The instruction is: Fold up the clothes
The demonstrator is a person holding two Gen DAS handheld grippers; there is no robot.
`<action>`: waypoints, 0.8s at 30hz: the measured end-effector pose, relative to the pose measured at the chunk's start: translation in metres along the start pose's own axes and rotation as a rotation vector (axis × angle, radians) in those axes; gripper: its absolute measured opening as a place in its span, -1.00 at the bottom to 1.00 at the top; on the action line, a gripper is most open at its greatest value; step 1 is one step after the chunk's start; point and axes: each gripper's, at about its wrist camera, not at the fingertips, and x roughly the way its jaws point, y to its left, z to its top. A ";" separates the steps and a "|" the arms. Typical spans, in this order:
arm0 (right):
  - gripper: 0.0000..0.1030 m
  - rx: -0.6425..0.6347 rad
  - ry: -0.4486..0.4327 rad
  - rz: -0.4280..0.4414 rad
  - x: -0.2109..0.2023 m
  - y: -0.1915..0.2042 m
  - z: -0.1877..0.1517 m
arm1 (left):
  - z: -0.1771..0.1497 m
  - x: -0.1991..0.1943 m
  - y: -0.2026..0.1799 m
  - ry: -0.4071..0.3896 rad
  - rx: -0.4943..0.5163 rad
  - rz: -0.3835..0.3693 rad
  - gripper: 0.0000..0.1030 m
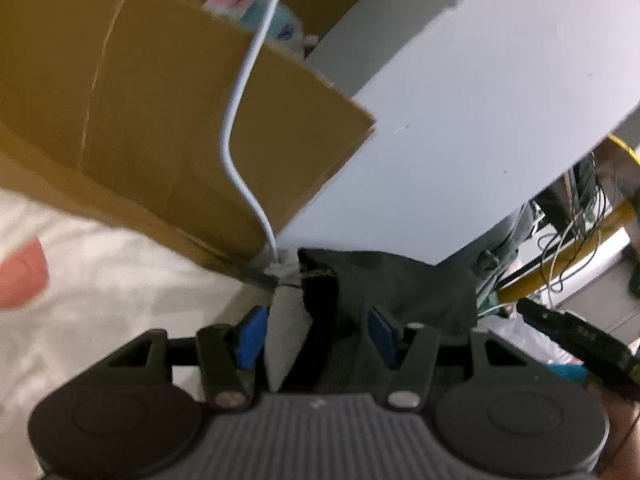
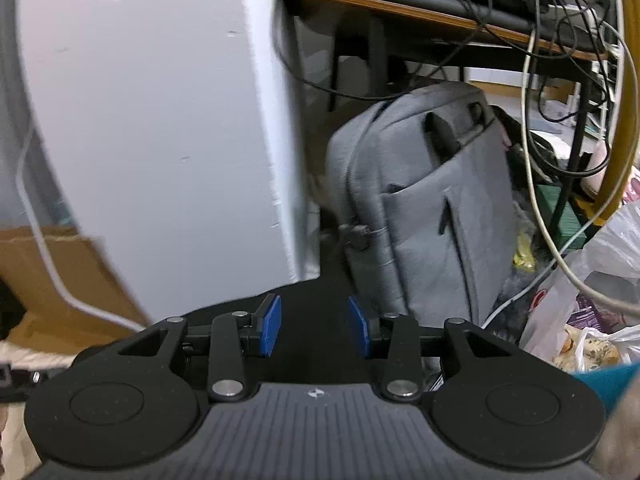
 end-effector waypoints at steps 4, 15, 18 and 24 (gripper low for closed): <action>-0.20 -0.006 0.022 0.030 -0.010 0.007 -0.016 | 0.004 -0.015 -0.005 -0.068 0.010 -0.065 -0.62; -0.20 0.005 0.043 0.013 0.001 0.017 -0.054 | -0.010 0.029 -0.022 -0.070 0.158 -0.136 -0.64; -0.20 -0.009 0.081 0.018 0.012 0.016 -0.069 | -0.023 0.048 -0.019 -0.070 0.202 -0.112 -0.65; -0.20 -0.098 0.118 -0.025 0.022 0.013 -0.089 | -0.035 0.061 -0.002 -0.073 0.175 -0.086 -0.83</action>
